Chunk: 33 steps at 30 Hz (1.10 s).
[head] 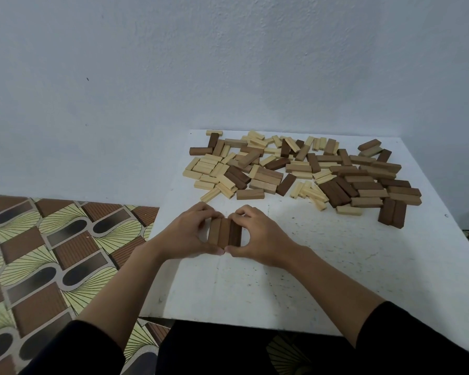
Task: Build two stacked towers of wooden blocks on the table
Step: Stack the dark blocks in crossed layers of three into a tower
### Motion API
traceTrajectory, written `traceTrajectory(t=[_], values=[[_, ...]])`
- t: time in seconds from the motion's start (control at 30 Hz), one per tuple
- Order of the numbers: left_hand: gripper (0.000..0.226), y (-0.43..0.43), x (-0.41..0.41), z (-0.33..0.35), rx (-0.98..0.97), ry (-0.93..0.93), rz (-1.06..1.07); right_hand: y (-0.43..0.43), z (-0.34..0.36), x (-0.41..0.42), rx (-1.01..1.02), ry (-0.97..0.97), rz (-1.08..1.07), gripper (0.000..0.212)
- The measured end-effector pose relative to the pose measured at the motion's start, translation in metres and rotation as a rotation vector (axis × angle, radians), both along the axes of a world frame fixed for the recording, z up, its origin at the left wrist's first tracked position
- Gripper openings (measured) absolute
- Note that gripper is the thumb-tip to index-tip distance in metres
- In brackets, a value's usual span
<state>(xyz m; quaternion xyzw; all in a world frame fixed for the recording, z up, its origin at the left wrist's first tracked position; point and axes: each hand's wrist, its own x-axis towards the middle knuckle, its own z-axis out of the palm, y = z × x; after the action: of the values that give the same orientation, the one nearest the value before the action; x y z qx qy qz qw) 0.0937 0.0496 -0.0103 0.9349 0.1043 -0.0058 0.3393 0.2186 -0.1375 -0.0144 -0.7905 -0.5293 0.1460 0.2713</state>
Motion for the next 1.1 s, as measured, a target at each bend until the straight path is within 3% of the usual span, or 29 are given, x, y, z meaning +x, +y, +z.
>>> traceTrajectory(t=[0.2, 0.3, 0.4, 0.47, 0.73, 0.87, 1.1], values=[[0.083, -0.003, 0.002, 0.006, 0.006, 0.031, 0.008, -0.007, 0.001, 0.002, 0.053, 0.135, -0.024, 0.076], [0.072, -0.012, 0.002, 0.014, -0.004, -0.014, 0.052, -0.015, 0.005, 0.007, 0.137, 0.214, -0.146, 0.058], [0.050, -0.030, 0.013, 0.020, 0.033, -0.126, 0.161, -0.028, 0.005, 0.022, 0.216, 0.016, -0.299, 0.036], [0.047, -0.046, 0.025, 0.020, 0.164, -0.143, 0.195, -0.036, 0.005, 0.035, 0.238, -0.117, -0.378, 0.032], [0.063, -0.093, 0.066, 0.011, 0.520, 0.055, 0.163, -0.044, -0.003, 0.062, -0.126, -0.358, -0.377, 0.055], [0.059, -0.097, 0.066, 0.008, 0.573, 0.063, 0.138, -0.045, -0.007, 0.069, -0.192, -0.405, -0.354, 0.054], [0.031, -0.097, 0.059, 0.013, 0.415, -0.064, -0.010, -0.062, -0.005, 0.067, 0.021, -0.338, -0.350, 0.038]])
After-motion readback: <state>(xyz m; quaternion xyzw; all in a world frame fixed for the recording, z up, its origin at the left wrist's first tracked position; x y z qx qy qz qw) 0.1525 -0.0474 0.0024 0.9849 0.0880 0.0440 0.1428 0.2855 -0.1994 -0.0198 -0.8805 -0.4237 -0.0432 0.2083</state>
